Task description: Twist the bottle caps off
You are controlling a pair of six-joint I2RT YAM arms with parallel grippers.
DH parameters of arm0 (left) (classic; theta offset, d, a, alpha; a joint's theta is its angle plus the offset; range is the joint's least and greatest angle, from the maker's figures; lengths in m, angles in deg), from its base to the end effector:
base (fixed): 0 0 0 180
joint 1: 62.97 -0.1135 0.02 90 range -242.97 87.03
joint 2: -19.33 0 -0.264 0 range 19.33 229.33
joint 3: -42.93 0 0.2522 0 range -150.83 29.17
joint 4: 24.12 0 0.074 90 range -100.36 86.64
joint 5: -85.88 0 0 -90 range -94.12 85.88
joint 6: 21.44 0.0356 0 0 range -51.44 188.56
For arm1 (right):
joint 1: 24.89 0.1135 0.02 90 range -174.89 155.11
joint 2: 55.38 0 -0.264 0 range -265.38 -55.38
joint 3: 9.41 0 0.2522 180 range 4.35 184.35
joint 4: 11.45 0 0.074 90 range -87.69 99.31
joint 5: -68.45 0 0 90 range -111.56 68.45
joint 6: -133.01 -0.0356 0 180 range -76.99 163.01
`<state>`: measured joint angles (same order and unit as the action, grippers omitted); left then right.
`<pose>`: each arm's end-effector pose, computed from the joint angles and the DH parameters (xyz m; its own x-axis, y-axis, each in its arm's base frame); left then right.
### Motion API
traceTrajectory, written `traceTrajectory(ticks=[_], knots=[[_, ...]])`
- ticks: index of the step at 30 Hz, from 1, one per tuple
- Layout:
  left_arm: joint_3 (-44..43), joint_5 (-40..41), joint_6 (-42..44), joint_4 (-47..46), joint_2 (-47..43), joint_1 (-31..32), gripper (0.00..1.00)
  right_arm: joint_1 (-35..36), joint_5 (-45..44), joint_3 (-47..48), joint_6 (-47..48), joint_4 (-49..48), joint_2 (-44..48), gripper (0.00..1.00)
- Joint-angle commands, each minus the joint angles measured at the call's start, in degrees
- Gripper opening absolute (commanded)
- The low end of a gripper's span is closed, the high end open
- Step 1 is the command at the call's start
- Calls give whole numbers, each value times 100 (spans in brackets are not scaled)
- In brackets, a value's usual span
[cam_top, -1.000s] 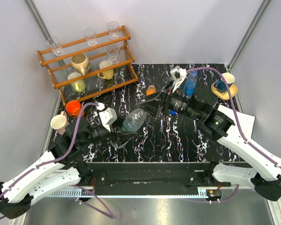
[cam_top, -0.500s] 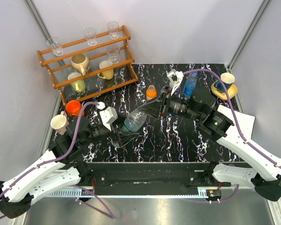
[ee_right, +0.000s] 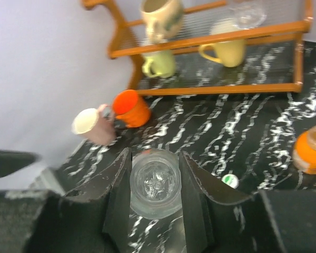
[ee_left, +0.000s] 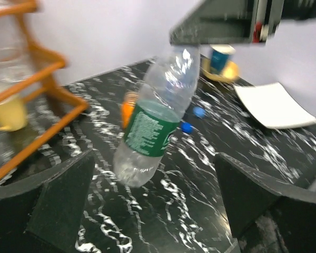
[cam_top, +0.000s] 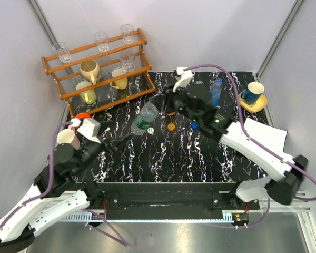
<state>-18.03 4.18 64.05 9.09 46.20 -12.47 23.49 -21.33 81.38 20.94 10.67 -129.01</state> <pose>0.0692 -0.0759 0.3759 -0.0431 -0.0701 -0.9966 0.6704 0.7376 -0.0808 0.1963 0.2212 0.4317 -0.3351 0.1886 -0.9231 -0.6736 0.6372 0.3746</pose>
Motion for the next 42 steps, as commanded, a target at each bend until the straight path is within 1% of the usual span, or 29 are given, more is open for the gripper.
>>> traceTrajectory(ticks=[1,3,4,5,6,7,8,14,17,21,28,34,42], knots=[[35,2097,-190,673,-559,-23,99,14,-1594,697,746,-264,-1159,0],[70,1940,-295,815,-831,-23,99,14,-1902,1135,1080,-326,-1583,0],[131,1782,-339,903,-902,-23,99,14,-2182,1304,1203,-344,-2002,0],[167,1711,-401,930,-981,-23,99,5,-2324,1471,1431,-318,-2215,0],[193,1632,-479,947,-1121,-23,99,22,-2456,1855,1555,-265,-2444,0],[237,1510,-480,965,-1166,-23,99,14,-2684,2024,1687,-230,-2838,0],[316,1474,-480,991,-1210,-23,99,14,-2790,2157,1827,-256,-3016,0],[396,1307,-393,1079,-1176,-23,99,5,-3204,2957,2101,-230,-3992,0],[422,1245,-384,1053,-1176,-23,99,-30,-3354,3449,2110,60,-4449,0],[492,1131,-375,992,-1246,-23,99,-118,-3214,3800,2013,95,-4696,0],[572,1016,-375,991,-1299,-23,99,-180,-3108,4381,1899,517,-5161,0],[598,990,-366,991,-1325,-23,99,-206,-3002,4364,1820,570,-5267,0],[616,1007,-375,991,-1325,-23,99,-215,-2985,4092,1723,561,-5224,0]])
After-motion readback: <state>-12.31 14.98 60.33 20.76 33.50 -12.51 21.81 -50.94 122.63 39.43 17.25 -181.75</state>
